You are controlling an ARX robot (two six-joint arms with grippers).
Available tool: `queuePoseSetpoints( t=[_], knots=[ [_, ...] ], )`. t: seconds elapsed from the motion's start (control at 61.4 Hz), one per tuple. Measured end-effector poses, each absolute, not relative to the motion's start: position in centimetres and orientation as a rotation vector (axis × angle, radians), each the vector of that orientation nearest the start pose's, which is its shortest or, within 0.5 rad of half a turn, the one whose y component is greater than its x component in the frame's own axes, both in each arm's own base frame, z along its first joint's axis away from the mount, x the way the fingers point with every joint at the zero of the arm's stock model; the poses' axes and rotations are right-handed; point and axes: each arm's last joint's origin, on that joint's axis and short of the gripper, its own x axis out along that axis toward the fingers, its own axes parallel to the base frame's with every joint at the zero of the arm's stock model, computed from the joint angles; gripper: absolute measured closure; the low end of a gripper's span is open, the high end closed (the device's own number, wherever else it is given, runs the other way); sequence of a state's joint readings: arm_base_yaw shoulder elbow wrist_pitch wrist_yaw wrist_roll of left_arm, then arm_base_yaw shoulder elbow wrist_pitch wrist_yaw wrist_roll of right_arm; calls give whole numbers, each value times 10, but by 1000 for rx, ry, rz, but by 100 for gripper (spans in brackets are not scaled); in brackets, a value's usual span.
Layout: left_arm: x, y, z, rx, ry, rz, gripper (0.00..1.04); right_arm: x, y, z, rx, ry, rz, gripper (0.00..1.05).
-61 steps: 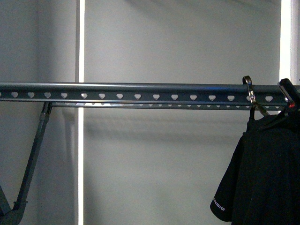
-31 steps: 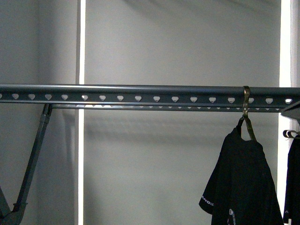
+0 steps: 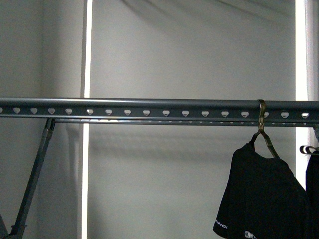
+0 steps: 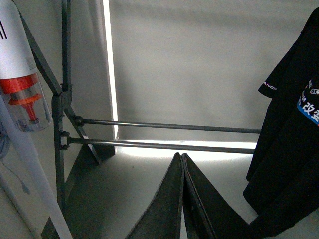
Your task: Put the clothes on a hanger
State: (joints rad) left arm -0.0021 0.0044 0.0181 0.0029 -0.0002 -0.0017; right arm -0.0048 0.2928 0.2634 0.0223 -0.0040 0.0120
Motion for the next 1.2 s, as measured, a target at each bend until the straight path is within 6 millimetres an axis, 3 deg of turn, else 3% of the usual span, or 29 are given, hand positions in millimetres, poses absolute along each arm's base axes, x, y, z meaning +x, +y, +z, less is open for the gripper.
queuePoseSetpoints(
  t=[0.179, 0.961, 1.156, 1.205],
  knots=[
    [97, 0, 170, -2, -16, -2, 101, 101, 0, 212, 3, 14, 0, 104],
    [97, 0, 170, -1, -17, -2, 101, 98, 0, 165, 2, 2, 0, 102],
    [97, 0, 170, -2, -17, -2, 101, 98, 0, 165, 2, 2, 0, 102],
    [97, 0, 170, -2, -17, -2, 96, 98, 0, 165, 2, 2, 0, 102]
  ],
)
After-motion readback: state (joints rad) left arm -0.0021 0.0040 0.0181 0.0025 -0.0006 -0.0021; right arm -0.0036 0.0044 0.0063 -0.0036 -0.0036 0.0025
